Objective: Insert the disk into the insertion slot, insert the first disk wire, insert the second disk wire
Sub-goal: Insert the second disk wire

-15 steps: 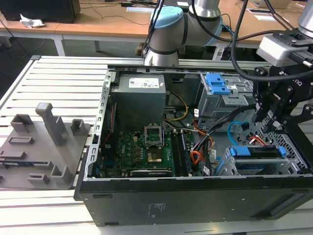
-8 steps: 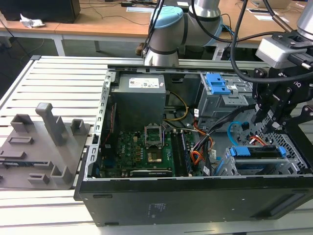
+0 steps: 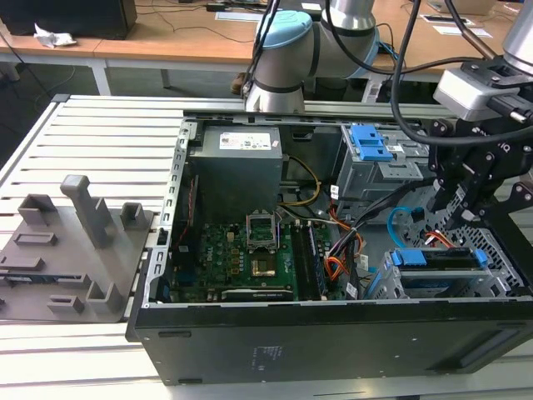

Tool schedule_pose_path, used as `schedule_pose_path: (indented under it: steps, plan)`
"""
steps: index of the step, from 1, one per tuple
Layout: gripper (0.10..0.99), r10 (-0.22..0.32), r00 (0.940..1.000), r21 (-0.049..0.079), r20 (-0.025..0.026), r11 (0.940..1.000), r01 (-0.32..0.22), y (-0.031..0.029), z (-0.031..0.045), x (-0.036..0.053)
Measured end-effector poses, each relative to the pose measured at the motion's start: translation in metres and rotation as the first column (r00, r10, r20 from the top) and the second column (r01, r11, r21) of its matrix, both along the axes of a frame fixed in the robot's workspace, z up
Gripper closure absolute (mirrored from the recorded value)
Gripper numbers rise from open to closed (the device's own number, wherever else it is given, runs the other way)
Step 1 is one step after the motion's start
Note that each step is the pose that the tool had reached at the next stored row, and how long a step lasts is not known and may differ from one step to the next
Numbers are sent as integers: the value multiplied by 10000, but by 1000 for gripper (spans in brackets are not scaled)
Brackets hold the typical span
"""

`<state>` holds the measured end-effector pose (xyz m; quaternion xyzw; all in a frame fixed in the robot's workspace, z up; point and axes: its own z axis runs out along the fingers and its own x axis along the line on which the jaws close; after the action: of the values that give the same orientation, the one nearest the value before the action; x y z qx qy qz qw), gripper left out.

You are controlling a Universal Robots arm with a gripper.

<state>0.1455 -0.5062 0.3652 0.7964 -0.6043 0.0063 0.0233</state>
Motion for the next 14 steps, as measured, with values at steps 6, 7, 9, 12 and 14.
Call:
schedule_pose_path:
  steps: [6, 7, 9, 12, 14]
  plan:
    - [725, 2, 10000, -1, 0, 10000, -2, 0, -19, 0]
    - [725, 3, 10000, 0, 0, 10000, -3, 0, -22, 0]
    - [725, 8, 10000, -1, 0, 10000, -8, 0, -31, 0]
    - [725, 16, 10000, 0, 0, 10000, -16, 0, -53, 0]
    - [725, 38, 10000, 0, 0, 10000, -38, 0, -79, 0]
